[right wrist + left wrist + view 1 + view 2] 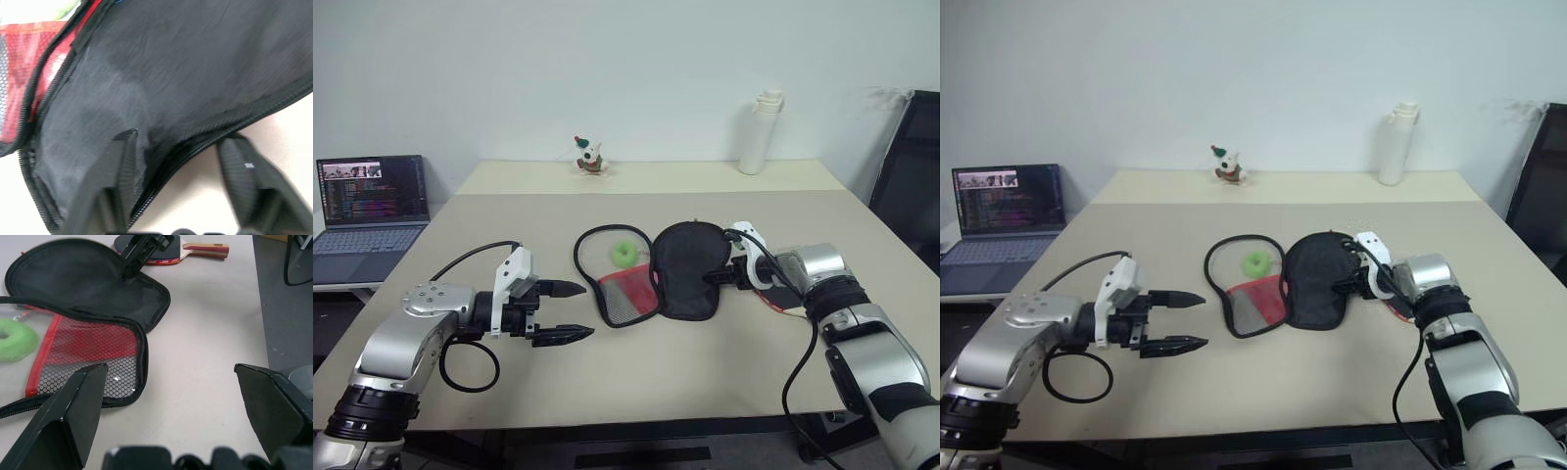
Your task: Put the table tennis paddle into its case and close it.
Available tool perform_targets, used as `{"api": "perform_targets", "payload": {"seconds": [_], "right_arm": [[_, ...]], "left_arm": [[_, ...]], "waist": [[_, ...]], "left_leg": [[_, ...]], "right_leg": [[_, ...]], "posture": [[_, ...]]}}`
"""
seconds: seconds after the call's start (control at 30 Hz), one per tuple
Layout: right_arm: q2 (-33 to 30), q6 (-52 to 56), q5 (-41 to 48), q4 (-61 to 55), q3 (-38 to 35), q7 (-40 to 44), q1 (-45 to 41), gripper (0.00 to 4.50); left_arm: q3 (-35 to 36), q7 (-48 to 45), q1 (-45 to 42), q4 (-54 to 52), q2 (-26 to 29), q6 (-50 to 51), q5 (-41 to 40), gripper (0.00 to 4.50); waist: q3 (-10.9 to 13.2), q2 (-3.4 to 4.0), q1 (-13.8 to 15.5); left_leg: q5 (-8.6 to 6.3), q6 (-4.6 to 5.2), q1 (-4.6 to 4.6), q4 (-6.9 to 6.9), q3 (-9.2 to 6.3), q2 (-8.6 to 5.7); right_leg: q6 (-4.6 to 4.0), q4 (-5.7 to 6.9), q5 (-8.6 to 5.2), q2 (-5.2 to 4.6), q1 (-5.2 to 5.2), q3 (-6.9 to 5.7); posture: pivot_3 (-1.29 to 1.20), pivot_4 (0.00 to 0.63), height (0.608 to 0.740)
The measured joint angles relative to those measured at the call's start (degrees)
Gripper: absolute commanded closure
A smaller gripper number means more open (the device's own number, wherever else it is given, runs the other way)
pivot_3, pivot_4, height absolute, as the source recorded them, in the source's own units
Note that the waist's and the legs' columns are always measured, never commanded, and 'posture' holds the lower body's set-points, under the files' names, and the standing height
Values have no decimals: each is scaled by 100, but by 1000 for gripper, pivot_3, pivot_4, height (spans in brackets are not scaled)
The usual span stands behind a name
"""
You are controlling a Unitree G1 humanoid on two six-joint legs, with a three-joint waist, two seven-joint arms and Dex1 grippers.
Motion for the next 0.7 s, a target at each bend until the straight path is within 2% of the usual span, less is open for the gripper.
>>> {"api": "perform_targets", "payload": {"seconds": [0.03, 0.07, 0.23, 0.33, 0.43, 0.53, 0.7], "right_arm": [[-23, -114, -95, 47, 2, 1, -1, 117], [-66, -288, -200, 98, 10, 5, -1, 51], [-522, -985, -541, 12, -21, 176, 4, 51], [-830, -768, -300, -1011, -361, 450, 373, 51], [-1162, -114, 58, -2438, -814, 488, 1159, 51], [-1410, 556, 329, -3789, -1355, 235, 2348, 51], [-1424, 1384, 460, -5150, -2257, -552, 3817, 51]], "left_arm": [[-7, 0, 0, 1, 0, -3, 2, 0], [-23, 0, -6, 4, -3, -8, 7, 0], [-79, 0, -44, 23, -72, -66, 56, 0], [-126, 19, -124, 33, -189, -89, 76, 0], [-167, 26, -150, 41, -258, -89, 82, 0], [-224, 4, -260, 53, -353, -90, 80, 0], [-386, -49, -661, 64, -566, -97, 77, 0]], "waist": [[0, 0, 0], [0, 0, -1], [6, 6, 5], [8, 9, 12], [8, 8, 28], [8, 5, 81], [12, 10, 128]], "left_leg": [[0, 0, 0, 0, 1, 0], [0, 0, 0, 0, 0, 0], [0, 0, 1, 0, 4, -1], [0, 0, -1, -1, 0, 0], [0, 0, -3, 0, -5, 1], [0, 0, -2, 3, -8, -1], [1, -1, 8, 9, 8, -6]], "right_leg": [[0, 0, 0, 0, 0, 0], [1, 0, 0, 0, 0, 0], [2, -1, -1, 0, -1, 1], [3, 0, -2, 0, 0, 0], [6, 0, -4, 0, 1, -4], [27, -1, -16, 0, 7, -6], [29, 4, -16, -2, 8, -1]], "posture": [[0, 150, 740], [0, 150, 740], [0, 150, 740], [0, 150, 740], [0, 150, 740], [0, 150, 740], [0, 150, 740]]}}
